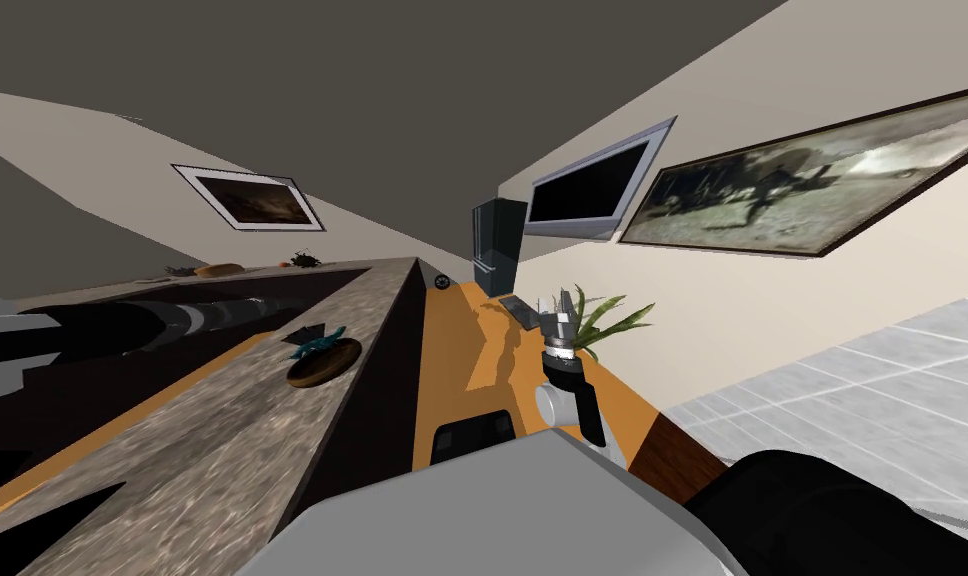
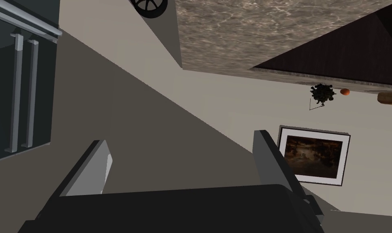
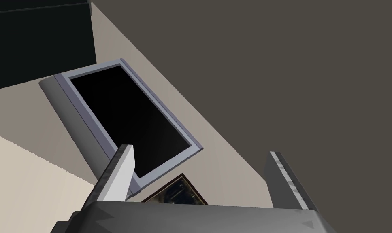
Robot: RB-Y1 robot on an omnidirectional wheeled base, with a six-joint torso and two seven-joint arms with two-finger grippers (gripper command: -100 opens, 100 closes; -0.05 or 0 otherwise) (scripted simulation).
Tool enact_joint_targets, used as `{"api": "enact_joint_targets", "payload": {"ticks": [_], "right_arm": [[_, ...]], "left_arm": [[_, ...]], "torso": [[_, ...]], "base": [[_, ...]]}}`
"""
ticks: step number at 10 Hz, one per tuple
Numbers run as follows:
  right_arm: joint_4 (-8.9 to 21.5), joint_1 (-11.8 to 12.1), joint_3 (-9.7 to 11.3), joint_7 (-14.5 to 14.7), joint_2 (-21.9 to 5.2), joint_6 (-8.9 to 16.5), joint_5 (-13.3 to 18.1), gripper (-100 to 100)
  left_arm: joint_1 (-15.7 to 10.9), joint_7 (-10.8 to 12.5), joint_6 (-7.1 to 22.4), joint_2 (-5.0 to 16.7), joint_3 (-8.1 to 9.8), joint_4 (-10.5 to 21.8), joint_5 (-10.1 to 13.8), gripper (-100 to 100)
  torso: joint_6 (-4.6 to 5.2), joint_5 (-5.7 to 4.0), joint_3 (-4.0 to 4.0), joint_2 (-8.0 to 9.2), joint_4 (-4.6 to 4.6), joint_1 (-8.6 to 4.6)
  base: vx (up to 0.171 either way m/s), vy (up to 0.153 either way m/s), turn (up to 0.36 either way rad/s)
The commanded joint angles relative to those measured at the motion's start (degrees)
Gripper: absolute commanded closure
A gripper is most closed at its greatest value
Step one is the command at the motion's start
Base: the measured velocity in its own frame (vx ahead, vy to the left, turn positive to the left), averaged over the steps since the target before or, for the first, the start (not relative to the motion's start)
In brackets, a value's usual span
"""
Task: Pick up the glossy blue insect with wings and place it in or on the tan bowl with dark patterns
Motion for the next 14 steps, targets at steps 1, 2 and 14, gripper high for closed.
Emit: {"api": "enact_joint_targets", "payload": {"ticks": [1,2,14], "right_arm": [[0.0,0.0,0.0,0.0,0.0,0.0,0.0,0],[0.0,0.0,0.0,0.0,0.0,0.0,0.0,0],[0.0,0.0,0.0,0.0,0.0,0.0,0.0,0]], "left_arm": [[-0.5,0.2,-2.9,0.0,-2.21,2.9,-0.9,-100],[-0.5,0.2,-4.6,0.0,-2.21,4.4,-0.9,-100],[-1.1,1.0,-23.0,0.0,-7.82,17.6,-3.4,-100]], "torso": [[0.0,0.0,0.0,0.0,0.0,0.0],[-0.08,-0.02,-0.04,-0.1,0.0,-0.17],[0.0,-0.08,-0.07,-0.13,-0.03,-0.29]], "base": [[0.066,-0.086,0.17],[0.081,-0.101,0.113],[0.046,-0.071,0.059]]}}
